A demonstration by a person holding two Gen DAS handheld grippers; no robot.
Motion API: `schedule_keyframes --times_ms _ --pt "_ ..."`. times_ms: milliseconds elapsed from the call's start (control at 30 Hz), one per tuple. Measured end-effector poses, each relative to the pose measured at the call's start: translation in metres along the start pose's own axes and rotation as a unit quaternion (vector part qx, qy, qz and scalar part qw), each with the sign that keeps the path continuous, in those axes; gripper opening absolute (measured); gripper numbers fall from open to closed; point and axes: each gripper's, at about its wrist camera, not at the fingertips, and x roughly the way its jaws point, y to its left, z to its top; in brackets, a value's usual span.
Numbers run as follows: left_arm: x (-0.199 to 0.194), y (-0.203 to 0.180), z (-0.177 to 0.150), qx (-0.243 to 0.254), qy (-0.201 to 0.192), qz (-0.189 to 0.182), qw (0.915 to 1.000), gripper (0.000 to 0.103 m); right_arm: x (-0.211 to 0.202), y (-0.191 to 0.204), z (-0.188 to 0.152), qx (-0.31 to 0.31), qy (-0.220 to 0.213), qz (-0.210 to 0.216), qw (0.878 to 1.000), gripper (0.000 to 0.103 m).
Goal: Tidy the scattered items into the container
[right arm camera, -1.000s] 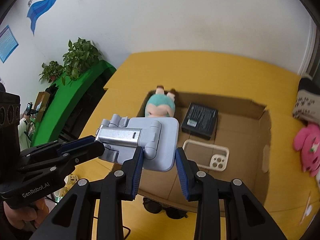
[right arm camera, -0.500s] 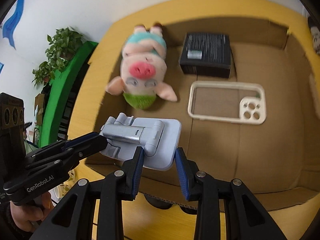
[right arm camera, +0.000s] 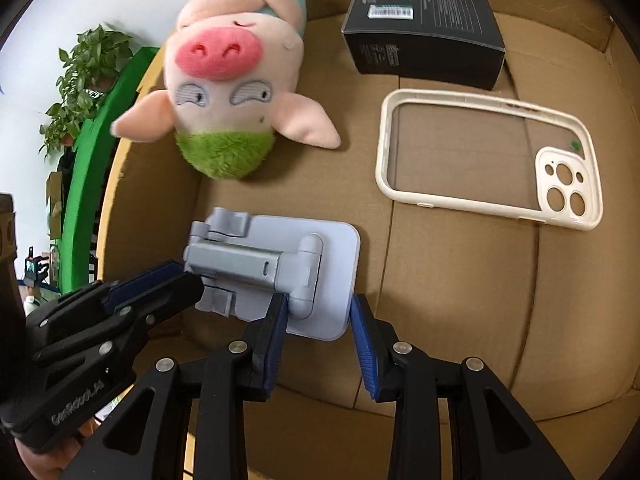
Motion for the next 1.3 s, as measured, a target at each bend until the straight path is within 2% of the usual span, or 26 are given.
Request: schedule_keyframes --times_ms 67,167,233,267,300,367,433,533,700,933,1300 --pt "0.002 -0.003 -0.001 -0.001 0.008 -0.004 1.0000 0.019 0.002 0.002 0.000 -0.006 0.003 -0.001 1.000 0.035" --pt "-0.006 -0.008 -0.003 0.008 0.000 0.025 0.9997 0.019 -0.008 0.008 -0.002 -0.017 -0.002 -0.006 1.000 0.039" --pt "-0.021 -0.008 -0.003 0.000 -0.014 0.026 0.9996 0.021 -0.027 0.011 -0.003 -0.023 -0.019 -0.020 0.999 0.066" --pt "-0.030 -0.009 -0.003 -0.002 -0.023 0.032 0.9992 0.030 -0.039 0.013 -0.003 -0.024 -0.030 -0.032 0.999 0.087" --pt "-0.041 -0.011 -0.003 -0.003 -0.034 0.044 0.9984 0.037 -0.051 0.014 -0.003 -0.025 -0.042 -0.041 0.998 0.098" --pt "-0.065 -0.017 -0.003 0.001 -0.065 0.071 0.9954 0.069 -0.077 0.016 -0.004 -0.034 -0.062 -0.057 0.996 0.102" --pt "-0.093 -0.025 -0.004 0.007 -0.106 0.089 0.9904 0.078 -0.097 0.020 -0.004 -0.045 -0.065 -0.078 0.994 0.102" --pt "-0.126 -0.038 -0.005 0.015 -0.134 0.095 0.9863 0.079 -0.125 0.020 -0.011 -0.054 -0.062 -0.111 0.990 0.102" --pt "-0.159 -0.056 -0.013 0.011 -0.157 0.084 0.9839 0.079 -0.178 0.018 -0.022 -0.050 -0.094 -0.134 0.985 0.102" --pt "-0.190 -0.086 -0.030 0.007 -0.186 0.066 0.9803 0.079 -0.237 0.041 -0.044 -0.078 -0.142 -0.162 0.973 0.102" --pt "-0.222 -0.109 -0.054 0.012 -0.208 0.056 0.9766 0.079 -0.290 0.056 -0.085 -0.085 -0.180 -0.166 0.966 0.102"
